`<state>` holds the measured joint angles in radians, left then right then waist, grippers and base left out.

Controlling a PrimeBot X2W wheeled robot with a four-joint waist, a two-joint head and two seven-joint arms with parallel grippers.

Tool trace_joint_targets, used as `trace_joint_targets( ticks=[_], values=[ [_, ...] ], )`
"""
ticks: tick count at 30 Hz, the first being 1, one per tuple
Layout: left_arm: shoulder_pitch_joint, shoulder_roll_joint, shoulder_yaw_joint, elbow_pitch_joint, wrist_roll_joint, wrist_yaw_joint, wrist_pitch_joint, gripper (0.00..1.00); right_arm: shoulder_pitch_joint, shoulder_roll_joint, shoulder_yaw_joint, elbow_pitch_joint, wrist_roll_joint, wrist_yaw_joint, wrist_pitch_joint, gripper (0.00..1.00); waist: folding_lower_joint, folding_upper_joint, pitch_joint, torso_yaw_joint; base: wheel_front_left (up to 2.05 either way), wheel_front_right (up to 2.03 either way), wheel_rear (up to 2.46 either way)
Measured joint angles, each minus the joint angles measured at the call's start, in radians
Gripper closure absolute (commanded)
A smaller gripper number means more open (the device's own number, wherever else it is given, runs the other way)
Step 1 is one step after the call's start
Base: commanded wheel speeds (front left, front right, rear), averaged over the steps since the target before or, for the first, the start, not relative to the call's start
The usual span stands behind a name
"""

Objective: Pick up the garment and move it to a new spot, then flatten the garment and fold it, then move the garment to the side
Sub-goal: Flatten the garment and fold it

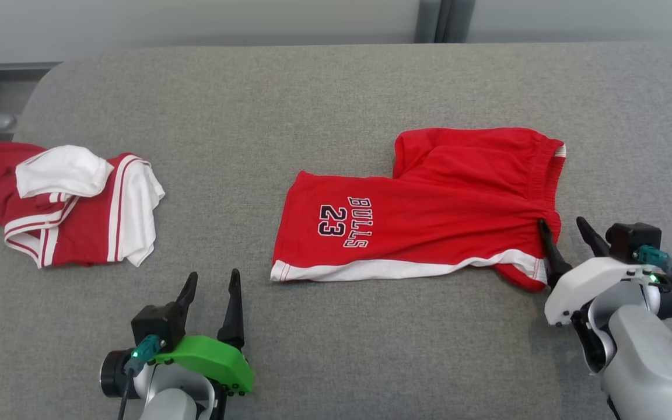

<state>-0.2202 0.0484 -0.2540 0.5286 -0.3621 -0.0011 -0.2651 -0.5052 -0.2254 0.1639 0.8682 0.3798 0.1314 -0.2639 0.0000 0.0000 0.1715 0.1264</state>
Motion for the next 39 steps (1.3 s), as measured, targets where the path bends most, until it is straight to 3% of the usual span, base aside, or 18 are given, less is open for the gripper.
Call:
trace_joint_targets(
  ticks=[15,27,39],
  values=[
    [0.138,0.0,0.111,-0.072,0.103,0.003,0.0,0.0,0.315,0.09,-0.072,-0.367,-0.154,0.0,0.0,0.0,0.0,0.0,-0.139,-0.097,0.0,0.0,0.0],
    [0.223,0.0,0.172,-0.154,0.198,0.005,0.0,0.0,0.434,0.127,-0.101,-0.495,-0.203,0.0,0.0,0.0,0.0,0.0,-0.213,-0.134,0.0,0.0,0.0],
    [0.257,0.0,0.183,-0.167,0.262,-0.023,0.0,0.0,0.499,0.148,-0.107,-0.509,-0.25,0.0,0.0,0.0,0.0,0.0,-0.245,-0.144,0.0,0.0,0.0]
  ],
)
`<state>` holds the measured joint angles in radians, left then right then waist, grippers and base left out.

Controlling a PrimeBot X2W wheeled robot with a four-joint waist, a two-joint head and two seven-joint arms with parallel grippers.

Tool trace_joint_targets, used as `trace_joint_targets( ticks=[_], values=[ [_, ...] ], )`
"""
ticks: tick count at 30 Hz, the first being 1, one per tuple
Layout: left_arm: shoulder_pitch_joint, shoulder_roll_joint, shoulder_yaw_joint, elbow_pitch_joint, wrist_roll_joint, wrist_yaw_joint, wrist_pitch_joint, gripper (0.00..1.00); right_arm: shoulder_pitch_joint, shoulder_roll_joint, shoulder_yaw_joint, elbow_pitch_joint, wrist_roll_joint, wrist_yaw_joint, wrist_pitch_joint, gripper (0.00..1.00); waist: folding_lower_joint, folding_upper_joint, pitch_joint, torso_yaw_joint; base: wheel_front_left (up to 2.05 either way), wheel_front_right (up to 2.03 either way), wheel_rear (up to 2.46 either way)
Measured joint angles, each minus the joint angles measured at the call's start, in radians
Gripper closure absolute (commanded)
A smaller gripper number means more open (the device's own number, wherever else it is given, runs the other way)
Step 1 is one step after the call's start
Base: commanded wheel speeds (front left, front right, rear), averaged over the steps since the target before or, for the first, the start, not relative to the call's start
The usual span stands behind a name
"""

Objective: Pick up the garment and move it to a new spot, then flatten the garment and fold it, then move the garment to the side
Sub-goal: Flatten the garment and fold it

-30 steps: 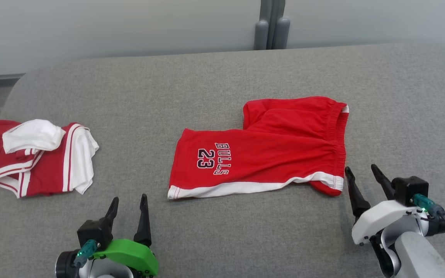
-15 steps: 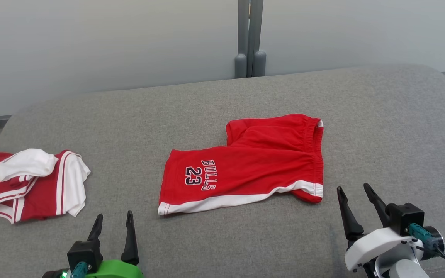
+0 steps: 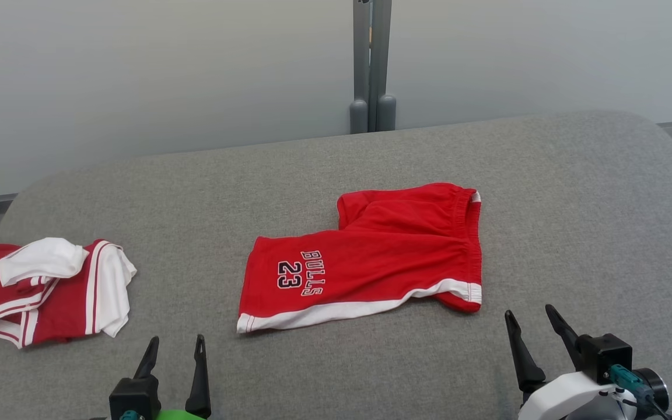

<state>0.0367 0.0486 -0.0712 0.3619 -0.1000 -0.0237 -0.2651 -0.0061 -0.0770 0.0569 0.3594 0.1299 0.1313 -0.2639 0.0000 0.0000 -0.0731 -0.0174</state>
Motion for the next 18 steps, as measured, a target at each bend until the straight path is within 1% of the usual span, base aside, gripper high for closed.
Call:
trace_joint_targets(
  ticks=[6,11,14,18],
  values=[
    [0.004,0.0,-0.007,0.007,-0.006,-0.005,0.0,0.0,0.0,0.001,0.005,0.004,-0.002,0.0,0.0,0.0,0.0,0.0,0.004,-0.002,0.0,0.0,0.0],
    [0.003,0.0,-0.022,0.022,-0.023,-0.018,0.0,0.0,-0.003,0.001,0.011,0.014,0.0,0.0,0.0,0.0,0.0,0.0,0.017,-0.001,0.0,0.0,0.0],
    [-0.007,0.0,-0.036,0.028,-0.031,-0.022,0.0,0.0,-0.02,-0.002,0.018,0.018,0.0,0.0,0.0,0.0,0.0,0.0,0.036,0.0,0.0,0.0,0.0],
    [-0.046,0.0,-0.081,0.048,-0.054,-0.04,0.0,0.0,-0.057,-0.005,0.03,0.026,0.004,0.0,0.0,0.0,0.0,0.0,0.083,0.0,0.0,0.0,0.0]
  ],
)
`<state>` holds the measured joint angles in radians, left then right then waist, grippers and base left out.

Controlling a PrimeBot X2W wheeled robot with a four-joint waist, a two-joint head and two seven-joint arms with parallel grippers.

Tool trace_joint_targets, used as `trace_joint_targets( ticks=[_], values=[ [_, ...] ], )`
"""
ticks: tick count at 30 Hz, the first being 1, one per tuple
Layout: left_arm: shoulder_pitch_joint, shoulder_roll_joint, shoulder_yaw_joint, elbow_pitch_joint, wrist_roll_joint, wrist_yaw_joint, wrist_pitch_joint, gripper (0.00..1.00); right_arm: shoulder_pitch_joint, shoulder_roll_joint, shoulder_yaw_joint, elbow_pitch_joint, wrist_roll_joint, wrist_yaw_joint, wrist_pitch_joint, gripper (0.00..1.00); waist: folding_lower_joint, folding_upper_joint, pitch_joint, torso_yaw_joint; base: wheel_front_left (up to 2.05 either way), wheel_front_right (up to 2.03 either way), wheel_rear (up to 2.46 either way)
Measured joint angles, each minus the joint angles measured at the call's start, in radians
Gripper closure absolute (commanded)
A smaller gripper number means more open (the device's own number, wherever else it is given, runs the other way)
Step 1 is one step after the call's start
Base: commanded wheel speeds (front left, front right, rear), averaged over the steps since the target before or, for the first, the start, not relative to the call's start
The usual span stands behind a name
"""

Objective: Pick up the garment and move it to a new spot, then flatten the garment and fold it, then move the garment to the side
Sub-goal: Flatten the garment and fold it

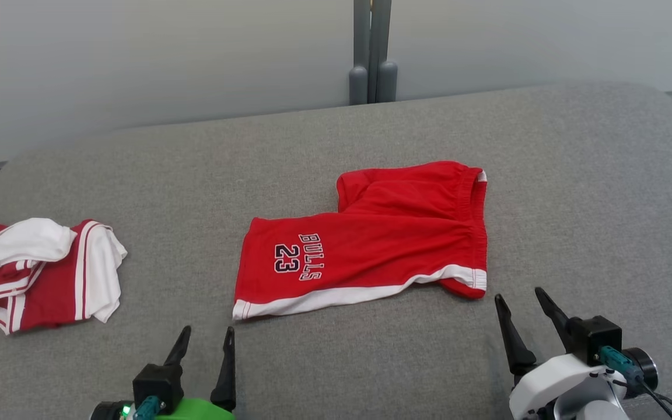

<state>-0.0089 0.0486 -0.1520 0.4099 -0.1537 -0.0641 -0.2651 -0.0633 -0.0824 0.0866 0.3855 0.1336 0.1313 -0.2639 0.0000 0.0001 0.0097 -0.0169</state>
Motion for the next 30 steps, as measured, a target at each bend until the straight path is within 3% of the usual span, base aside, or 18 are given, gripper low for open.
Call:
trace_joint_targets(
  ticks=[13,30],
  values=[
    [-0.154,0.0,-0.044,0.142,-0.114,-0.059,0.0,0.0,-0.104,0.0,0.057,-0.002,0.025,0.0,0.0,0.0,0.0,0.0,0.143,-0.01,0.0,0.0,0.0],
    [-0.198,0.005,-0.134,0.125,-0.235,-0.065,0.0,0.0,-0.126,-0.014,0.087,0.009,0.05,0.0,0.0,0.0,0.0,-0.0001,0.19,-0.022,0.0,0.0,0.0]
  ],
)
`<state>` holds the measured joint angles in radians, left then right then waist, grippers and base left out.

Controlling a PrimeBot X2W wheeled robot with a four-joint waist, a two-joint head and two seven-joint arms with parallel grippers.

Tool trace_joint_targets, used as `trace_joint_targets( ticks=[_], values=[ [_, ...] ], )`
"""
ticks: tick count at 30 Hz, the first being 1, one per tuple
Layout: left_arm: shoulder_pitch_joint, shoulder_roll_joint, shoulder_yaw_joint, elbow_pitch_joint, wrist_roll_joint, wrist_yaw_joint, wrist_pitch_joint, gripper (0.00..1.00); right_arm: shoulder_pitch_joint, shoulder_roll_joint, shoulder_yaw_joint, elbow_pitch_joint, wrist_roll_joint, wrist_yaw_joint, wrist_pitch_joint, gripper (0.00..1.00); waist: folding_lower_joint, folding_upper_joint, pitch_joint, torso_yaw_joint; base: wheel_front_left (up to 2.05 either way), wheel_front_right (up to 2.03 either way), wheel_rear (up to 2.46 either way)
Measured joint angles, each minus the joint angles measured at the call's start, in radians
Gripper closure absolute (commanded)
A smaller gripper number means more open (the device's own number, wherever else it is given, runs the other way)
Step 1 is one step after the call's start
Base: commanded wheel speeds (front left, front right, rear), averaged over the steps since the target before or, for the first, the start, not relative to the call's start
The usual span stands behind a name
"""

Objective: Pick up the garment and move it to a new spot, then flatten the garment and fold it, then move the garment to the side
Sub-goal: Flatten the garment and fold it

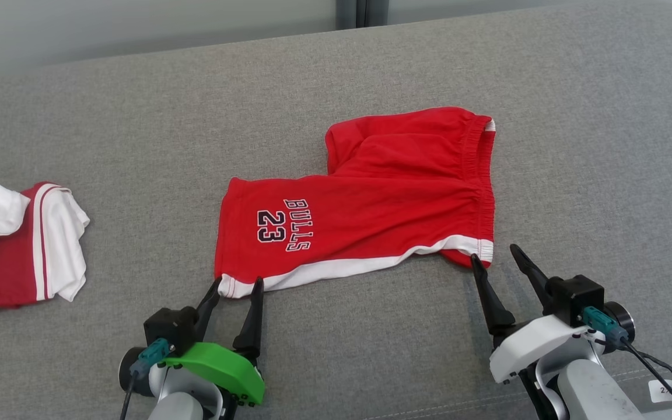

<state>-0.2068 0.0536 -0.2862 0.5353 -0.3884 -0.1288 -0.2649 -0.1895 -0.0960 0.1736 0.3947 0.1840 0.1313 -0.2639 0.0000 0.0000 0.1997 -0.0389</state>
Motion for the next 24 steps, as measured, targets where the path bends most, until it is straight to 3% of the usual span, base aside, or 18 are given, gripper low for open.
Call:
trace_joint_targets(
  ticks=[2,3,7,8,9,11,12,24],
  values=[
    [0.0,0.002,-0.002,-0.007,-0.005,0.0,0.0,0.16,0.0,-0.001,0.0,0.002,0.002,0.0,0.0,0.0,0.0,0.0,0.001,0.001,0.0,0.0,0.0],
    [0.0,0.003,-0.003,-0.007,-0.006,0.0,0.0,0.18,0.0,-0.001,0.0,0.003,0.004,0.0,0.0,0.0,0.0,0.0,0.001,0.002,0.0,0.0,0.0],
    [0.002,0.004,0.006,0.012,-0.002,0.0,0.0,0.16,0.0,-0.001,0.001,0.005,0.007,0.0,0.0,0.0,0.0,0.0,0.0,0.006,0.0,0.0,0.0],
    [0.002,0.005,0.007,0.019,0.003,0.0,0.0,0.25,0.0,-0.001,0.002,0.005,0.007,0.0,0.0,0.0,0.0,0.0,0.0,0.007,0.0,0.0,0.0],
    [0.002,0.004,0.007,0.029,0.005,0.0,0.0,0.47,0.0,-0.001,0.002,0.005,0.007,0.0,0.0,0.0,0.0,0.0,-0.001,0.008,0.0,0.0,0.0],
    [0.002,0.004,0.007,0.045,0.007,0.0,0.0,0.75,-0.002,-0.001,0.003,0.005,0.007,0.0,0.0,0.0,0.0,0.0,-0.001,0.009,0.0,0.0,0.0],
    [0.0,0.004,0.011,0.051,0.012,0.0,0.0,1.0,-0.002,-0.002,0.004,0.005,0.007,0.0,0.0,0.0,0.0,0.0,0.0,0.009,0.0,0.0,0.0],
    [-0.016,0.001,0.054,0.073,0.064,0.0,0.0,1.0,-0.027,-0.003,0.028,0.044,0.045,0.0,0.0,0.0,0.0,0.0,0.003,0.017,0.0,0.0,0.0]
  ],
)
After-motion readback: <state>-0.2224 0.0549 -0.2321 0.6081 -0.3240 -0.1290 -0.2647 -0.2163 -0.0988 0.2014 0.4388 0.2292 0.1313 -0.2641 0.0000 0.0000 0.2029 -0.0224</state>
